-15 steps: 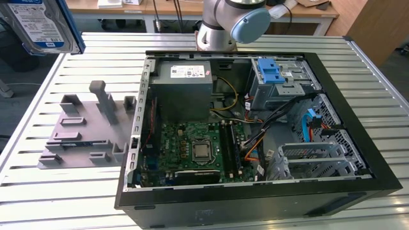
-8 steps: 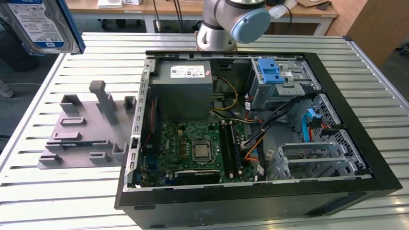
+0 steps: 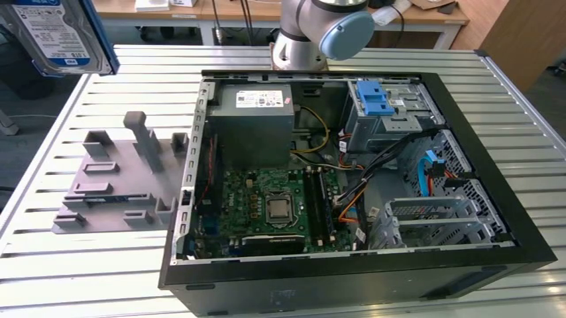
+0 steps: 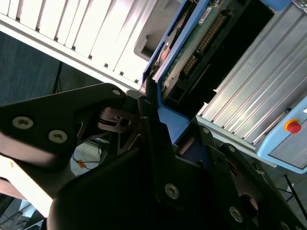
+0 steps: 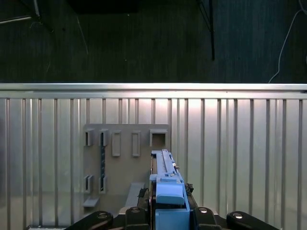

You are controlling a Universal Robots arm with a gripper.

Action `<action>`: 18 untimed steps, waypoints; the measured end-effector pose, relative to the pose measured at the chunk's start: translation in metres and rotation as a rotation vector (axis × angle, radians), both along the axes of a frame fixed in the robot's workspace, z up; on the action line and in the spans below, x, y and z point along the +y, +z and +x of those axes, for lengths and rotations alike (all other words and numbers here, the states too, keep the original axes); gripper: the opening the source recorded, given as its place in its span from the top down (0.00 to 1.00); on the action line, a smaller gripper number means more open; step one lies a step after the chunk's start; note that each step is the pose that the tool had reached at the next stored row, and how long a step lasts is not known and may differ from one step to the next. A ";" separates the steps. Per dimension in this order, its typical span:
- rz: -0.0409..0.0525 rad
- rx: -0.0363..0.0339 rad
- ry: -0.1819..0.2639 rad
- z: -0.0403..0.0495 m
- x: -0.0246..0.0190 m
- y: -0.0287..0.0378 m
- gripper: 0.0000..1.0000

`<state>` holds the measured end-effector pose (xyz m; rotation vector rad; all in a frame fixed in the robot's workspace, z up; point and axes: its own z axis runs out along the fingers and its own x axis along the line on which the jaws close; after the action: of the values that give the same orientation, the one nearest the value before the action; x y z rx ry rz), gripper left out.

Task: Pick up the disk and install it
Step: 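Pick up the disk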

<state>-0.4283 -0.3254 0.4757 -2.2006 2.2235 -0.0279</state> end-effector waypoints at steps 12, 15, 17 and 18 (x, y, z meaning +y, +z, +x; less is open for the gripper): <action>0.0000 0.0002 0.000 0.0056 -0.0078 0.0000 0.64; -0.0001 0.0006 0.000 0.0082 -0.0094 0.0000 0.64; 0.0000 0.0008 0.000 0.0102 -0.0105 0.0000 0.64; 0.0000 0.0011 0.000 0.0113 -0.0110 0.0000 0.64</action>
<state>-0.4170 -0.3363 0.4757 -2.2011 2.2241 -0.0266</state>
